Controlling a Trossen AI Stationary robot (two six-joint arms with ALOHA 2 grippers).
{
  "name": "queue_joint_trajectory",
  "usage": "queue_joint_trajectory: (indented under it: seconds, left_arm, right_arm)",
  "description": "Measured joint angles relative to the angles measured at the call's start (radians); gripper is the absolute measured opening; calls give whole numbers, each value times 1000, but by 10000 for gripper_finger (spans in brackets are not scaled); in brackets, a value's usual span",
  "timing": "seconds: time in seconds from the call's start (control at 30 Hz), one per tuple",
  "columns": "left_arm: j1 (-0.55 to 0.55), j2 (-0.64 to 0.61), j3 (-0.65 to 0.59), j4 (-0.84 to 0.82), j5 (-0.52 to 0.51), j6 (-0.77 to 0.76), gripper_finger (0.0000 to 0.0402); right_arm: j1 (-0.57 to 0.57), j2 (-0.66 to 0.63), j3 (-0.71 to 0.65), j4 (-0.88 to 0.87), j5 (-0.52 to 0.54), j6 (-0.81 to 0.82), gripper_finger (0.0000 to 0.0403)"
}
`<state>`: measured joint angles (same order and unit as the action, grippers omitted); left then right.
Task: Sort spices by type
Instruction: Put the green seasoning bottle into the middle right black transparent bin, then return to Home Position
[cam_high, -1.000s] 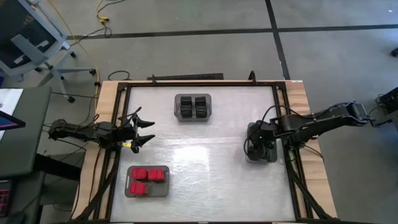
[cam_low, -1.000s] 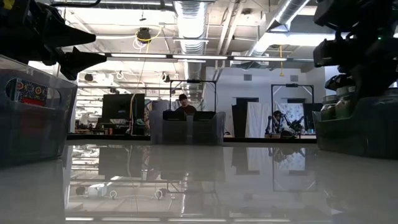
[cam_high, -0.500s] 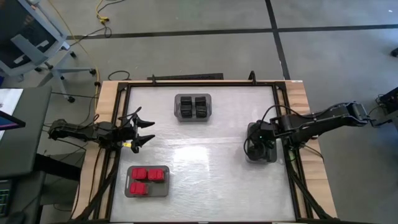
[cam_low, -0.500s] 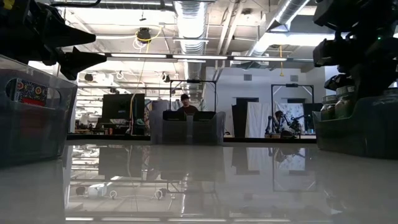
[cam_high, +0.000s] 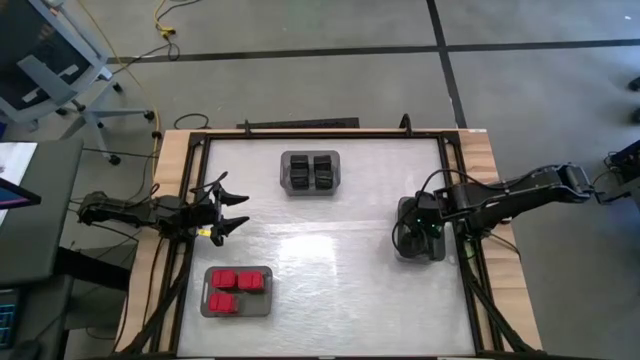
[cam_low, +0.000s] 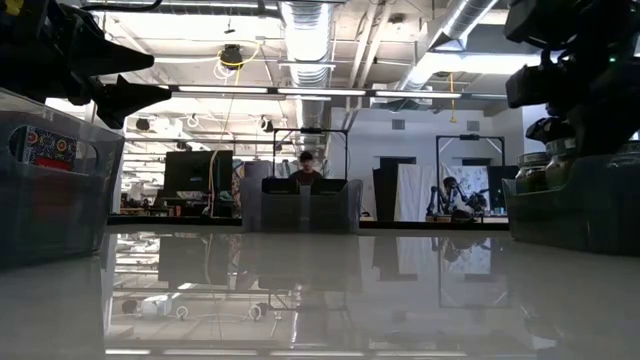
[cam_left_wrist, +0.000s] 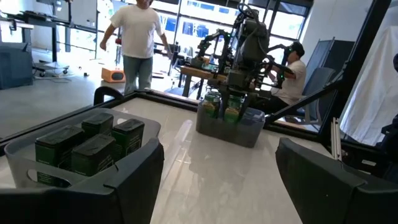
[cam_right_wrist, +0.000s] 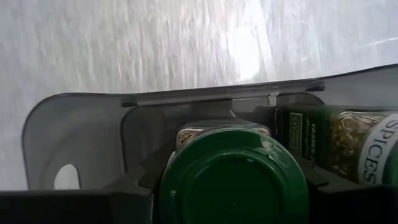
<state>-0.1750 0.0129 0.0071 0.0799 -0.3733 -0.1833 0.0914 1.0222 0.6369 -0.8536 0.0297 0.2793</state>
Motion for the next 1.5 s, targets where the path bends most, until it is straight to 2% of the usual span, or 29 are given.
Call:
queue_joint_trajectory:
  seconds: [0.13, 0.87, 1.03, 1.1, 1.27, 1.5]
  left_arm:
    - [0, 0, 0, 0, 0, 0, 298]
    - [0, 0, 0, 0, 0, 0, 298]
    - [0, 0, 0, 0, 0, 0, 298]
    - [0, 0, 0, 0, 0, 0, 298]
    - [0, 0, 0, 0, 0, 0, 298]
    - [0, 0, 0, 0, 0, 0, 298]
  right_arm:
    - [0, 0, 0, -4, 27, 7, 214]
    - [0, 0, 0, -3, 25, 10, 215]
    - [0, 0, 2, -3, 22, 10, 291]
    - [0, 0, 2, -4, 22, 10, 309]
    - [0, -4, 28, -32, 21, 10, 312]
    - [0, -4, 196, -175, 20, 10, 305]
